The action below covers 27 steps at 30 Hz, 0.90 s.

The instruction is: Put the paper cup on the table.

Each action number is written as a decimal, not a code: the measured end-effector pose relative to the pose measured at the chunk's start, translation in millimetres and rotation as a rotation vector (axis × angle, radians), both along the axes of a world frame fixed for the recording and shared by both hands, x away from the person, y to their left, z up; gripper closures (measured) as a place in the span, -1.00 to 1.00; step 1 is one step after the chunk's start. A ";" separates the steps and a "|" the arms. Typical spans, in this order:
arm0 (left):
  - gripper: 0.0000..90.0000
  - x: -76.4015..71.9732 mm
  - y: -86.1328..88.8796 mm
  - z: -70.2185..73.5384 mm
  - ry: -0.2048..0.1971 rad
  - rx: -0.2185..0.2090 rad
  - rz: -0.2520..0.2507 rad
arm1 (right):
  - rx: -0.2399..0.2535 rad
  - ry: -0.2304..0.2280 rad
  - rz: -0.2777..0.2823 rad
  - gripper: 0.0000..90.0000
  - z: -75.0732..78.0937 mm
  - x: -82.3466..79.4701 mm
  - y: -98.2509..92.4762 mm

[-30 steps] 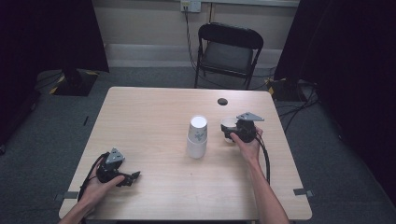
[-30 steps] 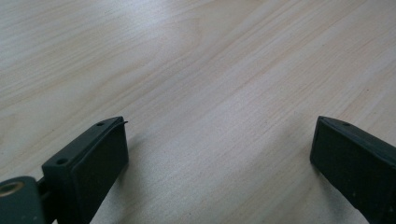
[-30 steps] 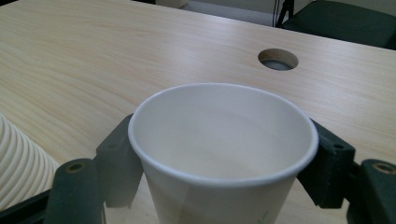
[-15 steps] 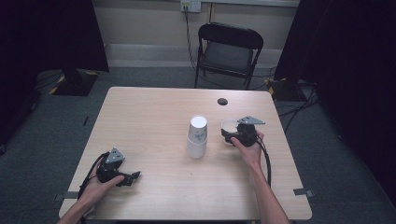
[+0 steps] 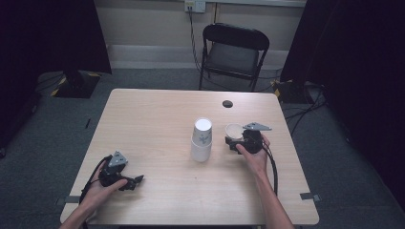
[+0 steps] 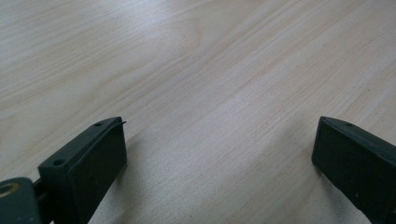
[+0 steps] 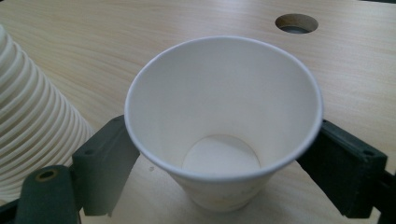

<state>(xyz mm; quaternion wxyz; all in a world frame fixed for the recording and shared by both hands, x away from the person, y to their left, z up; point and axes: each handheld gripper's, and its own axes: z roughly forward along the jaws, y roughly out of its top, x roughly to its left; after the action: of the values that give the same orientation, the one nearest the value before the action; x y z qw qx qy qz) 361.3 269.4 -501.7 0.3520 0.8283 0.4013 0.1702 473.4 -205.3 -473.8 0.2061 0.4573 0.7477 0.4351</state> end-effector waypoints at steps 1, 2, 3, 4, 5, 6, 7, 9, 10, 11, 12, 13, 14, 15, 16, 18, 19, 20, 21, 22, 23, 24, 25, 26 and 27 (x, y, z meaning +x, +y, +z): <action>-0.94 0.0 0.0 0.0 0.000 0.000 0.000 | 0.000 0.000 0.000 -0.67 0.0 0.0 0.0; -0.94 0.0 -0.1 -0.1 0.001 -0.002 0.000 | -0.001 -0.002 0.000 -0.67 1.3 -2.6 -2.7; -0.94 0.0 -0.1 -0.1 0.001 -0.002 0.000 | -0.001 -0.002 0.002 -0.67 1.8 -3.7 -3.3; -0.94 0.0 0.0 -0.1 0.001 -0.002 -0.001 | 0.000 0.001 0.004 -0.67 2.7 -5.3 -4.2; -0.94 0.0 0.1 0.0 0.001 0.000 0.000 | 0.002 0.002 0.005 -0.68 3.7 -7.0 -4.7; -0.94 0.1 0.1 0.0 0.002 -0.003 -0.002 | 0.011 0.000 0.009 -0.67 4.7 -9.4 -5.3; -0.94 0.1 0.2 0.0 0.002 -0.003 -0.002 | 0.015 0.002 0.016 -0.67 5.6 -11.4 -5.9; -0.94 0.1 0.1 -0.1 0.002 -0.004 -0.002 | 0.013 0.000 0.016 -0.67 6.9 -14.9 -7.0; -0.94 0.1 0.2 0.0 0.001 -0.002 -0.002 | 0.013 0.000 0.020 -0.67 7.4 -16.4 -7.9; -0.94 0.1 0.2 0.0 0.002 -0.003 -0.002 | 0.018 0.002 0.020 -0.67 8.0 -17.7 -8.4; -0.94 0.1 0.1 -0.1 0.001 -0.004 -0.001 | 0.020 0.001 0.023 -0.67 8.9 -19.8 -9.3; -0.94 0.1 0.1 -0.2 0.001 -0.004 0.002 | 0.016 0.000 0.025 -0.67 9.6 -21.2 -9.7; -0.94 0.1 0.4 -0.1 0.001 -0.001 0.001 | 0.011 0.002 0.027 -0.67 10.1 -22.3 -10.2; -0.94 0.2 0.7 0.0 -0.001 0.002 0.001 | 0.005 0.014 0.026 -0.67 10.7 -24.0 -10.6; -0.94 -0.1 0.7 -0.3 0.000 -0.004 0.012 | 0.003 0.023 0.025 -0.67 10.9 -25.6 -11.4; -0.94 -1.0 1.1 0.0 0.001 0.001 0.022 | 0.007 0.045 0.033 -0.67 11.8 -30.0 -13.8; -0.94 -1.0 1.1 0.0 0.001 0.001 0.022 | 0.007 0.045 0.033 -0.67 11.8 -30.0 -13.8; -0.94 -2.7 0.1 -0.3 0.000 -0.005 0.043 | 0.006 0.055 0.036 -0.67 14.5 -34.6 -16.0; -0.94 -3.2 0.0 -0.1 0.002 -0.005 0.046 | 0.008 0.045 0.035 -0.67 15.3 -36.6 -16.9; -0.94 -3.2 0.2 0.0 0.000 -0.001 0.043 | 0.011 0.043 0.035 -0.67 16.3 -39.1 -18.4; -0.94 -3.2 0.2 0.0 0.001 -0.002 0.043 | 0.021 0.051 0.037 -0.67 17.0 -41.6 -19.6; -0.94 -3.4 0.0 -0.1 0.002 -0.004 0.045 | 0.023 0.051 0.046 -0.67 17.2 -44.8 -20.8; -0.94 -3.4 0.0 -0.1 0.002 -0.004 0.045 | 0.023 0.051 0.046 -0.67 17.2 -44.8 -20.8; -0.94 -3.2 0.2 0.0 0.001 -0.002 0.043 | 0.017 0.066 0.045 -0.67 17.3 -50.6 -21.1; -0.94 -3.2 0.2 0.0 0.001 -0.002 0.043 | 0.025 0.072 0.048 -0.67 17.2 -53.2 -21.0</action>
<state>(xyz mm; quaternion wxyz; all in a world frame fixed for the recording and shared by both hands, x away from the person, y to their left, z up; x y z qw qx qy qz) 358.1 269.6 -501.7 0.3489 0.8192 0.4193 0.1772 420.3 -226.3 -456.6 0.1628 0.4572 0.7599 0.4324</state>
